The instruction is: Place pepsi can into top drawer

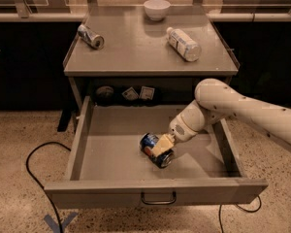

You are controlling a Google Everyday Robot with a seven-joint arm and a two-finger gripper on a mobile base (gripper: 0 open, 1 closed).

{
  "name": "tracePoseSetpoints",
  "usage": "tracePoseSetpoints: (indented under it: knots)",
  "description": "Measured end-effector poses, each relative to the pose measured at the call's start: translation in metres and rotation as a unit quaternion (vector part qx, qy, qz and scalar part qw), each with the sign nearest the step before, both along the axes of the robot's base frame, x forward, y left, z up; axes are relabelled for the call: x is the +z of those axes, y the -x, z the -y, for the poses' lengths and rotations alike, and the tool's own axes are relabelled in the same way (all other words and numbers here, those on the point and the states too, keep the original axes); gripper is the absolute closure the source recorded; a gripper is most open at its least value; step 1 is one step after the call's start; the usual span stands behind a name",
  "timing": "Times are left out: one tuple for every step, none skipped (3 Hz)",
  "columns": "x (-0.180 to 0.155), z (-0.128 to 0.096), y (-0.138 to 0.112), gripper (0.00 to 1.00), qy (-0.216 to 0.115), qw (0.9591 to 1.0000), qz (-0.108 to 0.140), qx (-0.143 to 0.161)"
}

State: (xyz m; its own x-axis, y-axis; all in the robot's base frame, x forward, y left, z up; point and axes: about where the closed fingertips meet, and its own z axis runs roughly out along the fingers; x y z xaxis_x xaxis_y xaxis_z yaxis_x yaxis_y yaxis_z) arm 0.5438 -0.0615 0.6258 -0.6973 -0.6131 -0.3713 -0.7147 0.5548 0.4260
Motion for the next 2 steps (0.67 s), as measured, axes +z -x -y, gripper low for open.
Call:
tracePoseSetpoints:
  knots:
    - [0.0000, 0.0000, 0.0000, 0.11, 0.000, 1.0000, 0.000, 0.000]
    - [-0.0001, -0.0001, 0.0000, 0.00, 0.000, 1.0000, 0.000, 0.000]
